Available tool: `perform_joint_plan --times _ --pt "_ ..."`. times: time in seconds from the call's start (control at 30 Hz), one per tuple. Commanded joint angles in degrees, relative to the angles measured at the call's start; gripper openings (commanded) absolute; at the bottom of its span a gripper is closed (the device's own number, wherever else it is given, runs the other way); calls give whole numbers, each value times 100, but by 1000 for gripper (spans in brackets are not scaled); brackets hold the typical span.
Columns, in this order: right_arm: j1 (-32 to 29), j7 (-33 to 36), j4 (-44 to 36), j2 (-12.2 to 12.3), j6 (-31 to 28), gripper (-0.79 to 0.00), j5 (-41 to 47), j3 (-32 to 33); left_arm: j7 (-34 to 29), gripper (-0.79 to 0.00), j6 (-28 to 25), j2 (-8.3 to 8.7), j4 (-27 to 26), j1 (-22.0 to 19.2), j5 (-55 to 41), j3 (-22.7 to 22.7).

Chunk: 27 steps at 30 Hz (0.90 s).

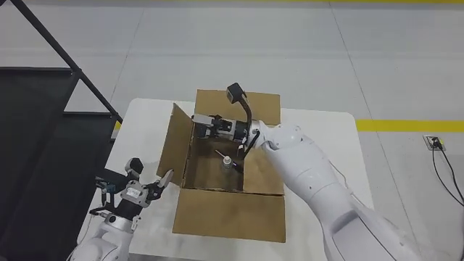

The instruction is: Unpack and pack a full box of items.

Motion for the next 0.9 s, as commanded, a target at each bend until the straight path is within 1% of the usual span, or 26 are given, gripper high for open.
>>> perform_joint_plan --times 0.0,0.13,0.27,0.5,0.7,0.8,0.87 --pt "8 -36 43 46 -124 0 -54 56 4 0 6 7 3 116 -49 -154" --pt "12 -119 132 167 -325 0 -142 185 -33 0 35 11 111 233 -126 -334" --pt "-34 -199 132 312 -494 0 -192 332 -125 0 100 8 348 227 -156 -410" --pt "-300 -355 -405 629 -649 0 -272 604 -291 0 106 -7 825 73 -156 -344" --pt "-580 -281 -950 875 -575 0 -330 828 -402 0 99 -20 1131 -107 -118 -263" --pt "-698 -247 -1152 965 -541 0 -395 917 -351 0 95 -24 1155 -140 -106 -266" --pt "-769 -238 -1263 1014 -532 0 -444 971 -194 0 179 -36 1014 -88 -202 -315"
